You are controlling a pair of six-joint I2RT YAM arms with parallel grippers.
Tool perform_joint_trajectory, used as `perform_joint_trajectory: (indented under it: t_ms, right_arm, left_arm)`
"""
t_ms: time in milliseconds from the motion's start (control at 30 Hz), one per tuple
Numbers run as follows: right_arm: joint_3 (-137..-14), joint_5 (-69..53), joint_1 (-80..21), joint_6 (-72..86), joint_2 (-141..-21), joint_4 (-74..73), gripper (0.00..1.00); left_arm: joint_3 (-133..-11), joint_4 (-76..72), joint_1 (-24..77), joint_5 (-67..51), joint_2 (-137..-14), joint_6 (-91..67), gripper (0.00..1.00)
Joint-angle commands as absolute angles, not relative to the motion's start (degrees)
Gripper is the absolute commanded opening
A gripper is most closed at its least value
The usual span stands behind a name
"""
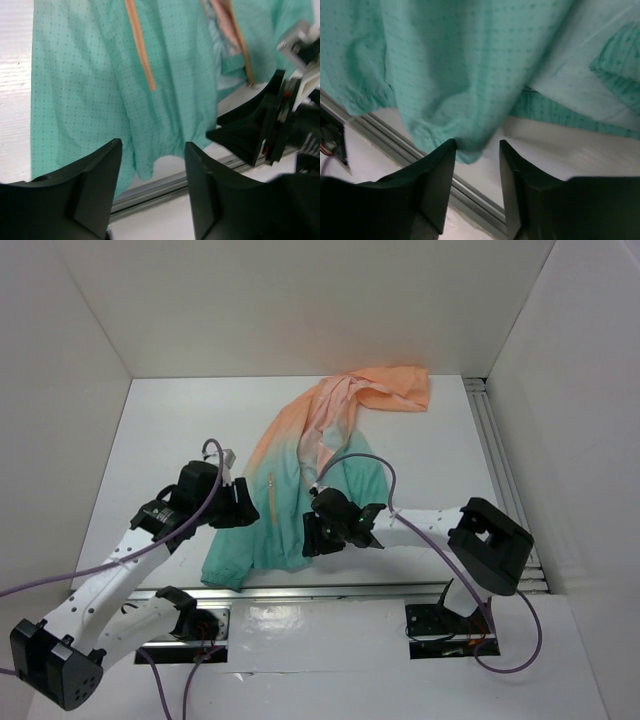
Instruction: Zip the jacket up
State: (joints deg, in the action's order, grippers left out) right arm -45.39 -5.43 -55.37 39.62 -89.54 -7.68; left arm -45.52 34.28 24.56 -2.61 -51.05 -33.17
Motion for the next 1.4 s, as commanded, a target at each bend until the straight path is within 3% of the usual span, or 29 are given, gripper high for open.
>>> perform_joint_trajectory:
  t_ms: [0, 67, 167, 300, 433, 567, 600, 633, 700, 800, 933, 1133, 1233, 1367]
  right_arm:
    - [-49.5, -6.9, -55.4, 40.3, -91.7, -2.9, 0.45]
    - [-50.9, -6.9, -55.4, 39.0, -92.8, -3.4, 0.35]
    - [-53.2, -5.5, -55.4, 38.3, -91.7, -6.7, 0.08]
    - [-57.1, -2.6, -55.9, 36.1, -87.5, -12.4, 0.01]
    - [-61.1, -1.9, -57.8, 33.8, -87.4, -15.6, 0.01]
    - [-66.7, -1.2, -61.0, 31.3, -94.9, -15.6, 0.0]
    - [-71.3, -1.8, -62.0, 30.5, -99.7, -15.6, 0.04]
    - [-74.1, -1.8, -63.1, 28.0, -102.2, -17.3, 0.1]
    - [-79.7, -0.1, -65.4, 25.8, -107.6, -20.6, 0.42]
    - [-83.8, 2.7, -64.4, 24.5, -106.9, -23.3, 0.63]
    - [-71.6, -2.5, -58.3, 27.6, -94.8, -14.3, 0.6]
    - [-61.7, -7.2, -53.0, 35.3, -89.3, -8.5, 0.27]
    - [-57.3, -9.7, -51.8, 40.5, -88.7, -5.5, 0.27]
    - [-53.2, -7.0, -50.2, 44.3, -84.4, -6.7, 0.32]
  left_arm:
    - [-47.9, 37.6, 25.2, -2.3, -52.6, -35.1, 0.63]
    - [-48.4, 38.1, 25.7, -3.0, -53.2, -35.1, 0.63]
    - [-49.0, 38.8, 25.8, -3.5, -53.2, -37.1, 0.63]
    - [-49.0, 39.4, 25.8, -3.5, -52.6, -37.6, 0.64]
    - [-48.5, 40.9, 25.8, -3.1, -53.9, -39.7, 0.65]
    - [-51.8, 47.2, 25.8, 9.1, -53.2, -46.5, 0.7]
    - [-52.6, 48.4, 25.8, 11.3, -52.5, -47.5, 0.71]
    - [-53.3, 49.5, 25.1, 14.8, -51.8, -49.4, 0.71]
    - [-55.4, 52.3, 24.4, 17.2, -51.1, -50.6, 0.74]
    - [-57.0, 54.1, 22.4, 19.0, -50.5, -51.3, 0.76]
    - [-56.3, 52.6, 21.0, 13.7, -51.7, -49.8, 0.72]
    - [-49.3, 43.7, 21.5, 0.1, -52.2, -45.5, 0.68]
    - [-47.0, 39.0, 22.8, -7.0, -52.2, -44.2, 0.68]
    - [-48.6, 39.5, 27.5, -6.8, -56.8, -42.5, 0.68]
